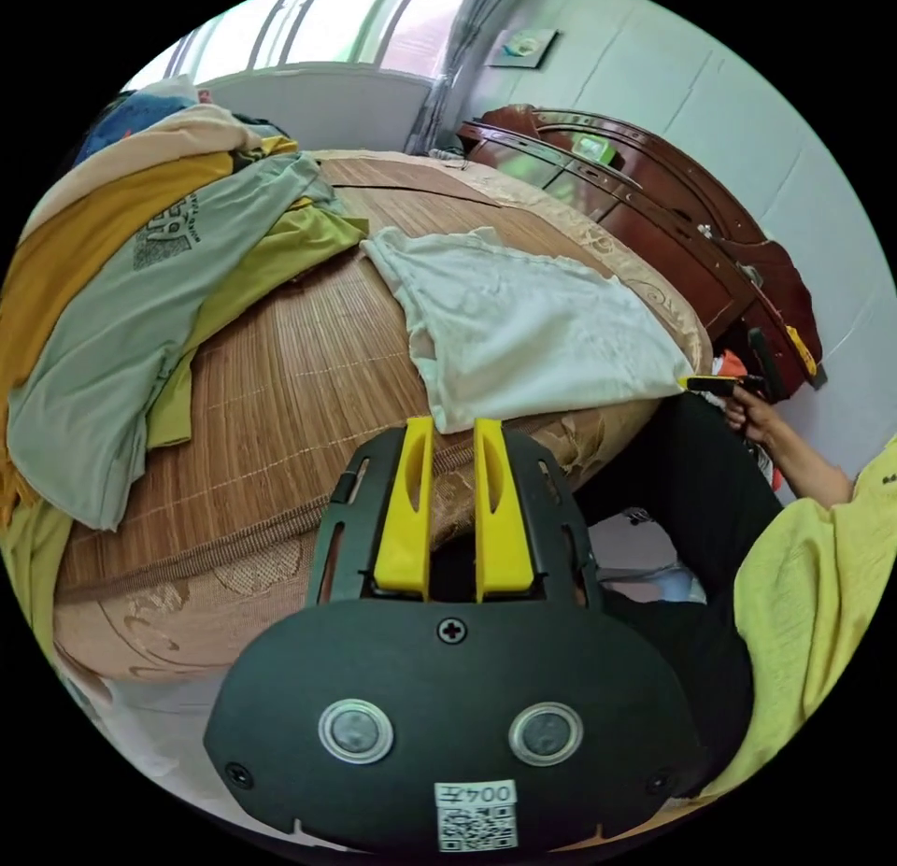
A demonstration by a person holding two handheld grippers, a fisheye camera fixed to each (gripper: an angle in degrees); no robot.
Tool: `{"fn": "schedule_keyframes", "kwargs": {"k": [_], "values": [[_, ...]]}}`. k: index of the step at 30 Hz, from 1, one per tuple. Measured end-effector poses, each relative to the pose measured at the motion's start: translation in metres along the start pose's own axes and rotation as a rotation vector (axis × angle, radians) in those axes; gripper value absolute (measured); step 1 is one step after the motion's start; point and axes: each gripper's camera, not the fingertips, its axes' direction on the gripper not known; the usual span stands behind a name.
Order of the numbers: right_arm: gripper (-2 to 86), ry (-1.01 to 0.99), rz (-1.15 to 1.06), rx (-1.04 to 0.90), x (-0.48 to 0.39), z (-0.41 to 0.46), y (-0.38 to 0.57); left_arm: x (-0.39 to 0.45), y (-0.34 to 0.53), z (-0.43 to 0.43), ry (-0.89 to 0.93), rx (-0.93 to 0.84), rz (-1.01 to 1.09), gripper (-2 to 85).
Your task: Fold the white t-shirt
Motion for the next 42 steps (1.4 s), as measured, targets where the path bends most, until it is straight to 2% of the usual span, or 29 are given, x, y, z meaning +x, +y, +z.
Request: {"fn": "schedule_keyframes", "kwargs": {"k": [4, 11, 15, 18, 22, 25, 28, 35, 39, 42], "values": [[-0.7, 0.029, -0.012, -0.032, -0.021, 0.008, -0.007, 0.015, -0.006, 0.028, -0.029, -0.063, 0.092, 7.5], [-0.7, 0.215, -0.095, -0.038, -0.068, 0.020, -0.009, 0.007, -0.010, 0.059, 0.042, -0.086, 0.087, 3.6], [-0.7, 0.123, -0.037, 0.010, -0.065, 0.003, -0.007, -0.001, -0.013, 0.066, 0.041, -0.129, 0.082, 3.2], [-0.4, 0.106, -0.061, 0.079, -0.066, -0.013, -0.010, -0.010, -0.026, 0.055, -0.036, -0.128, 0.065, 3.0], [2.5, 0.106, -0.112, 0.098, -0.072, -0.017, -0.028, -0.013, -0.085, 0.057, -0.038, -0.070, 0.043, 4.2], [7.1, 0.122, -0.080, 0.092, -0.071, -0.010, -0.043, -0.018, -0.131, 0.096, -0.028, -0.120, -0.001, 5.9], [7.5, 0.125, -0.087, 0.001, -0.071, 0.000, -0.055, -0.030, -0.164, 0.147, -0.052, -0.211, -0.041, 5.9], [7.7, 0.113, -0.119, -0.059, -0.071, -0.003, -0.073, -0.064, -0.198, 0.225, -0.072, -0.306, -0.130, 2.8], [7.2, 0.126, -0.184, -0.113, -0.071, -0.006, -0.085, -0.076, -0.200, 0.244, -0.139, -0.324, -0.108, 1.4], [6.8, 0.119, -0.199, -0.136, -0.068, -0.009, -0.093, -0.106, -0.195, 0.257, -0.067, -0.293, -0.202, 0.8]]}}
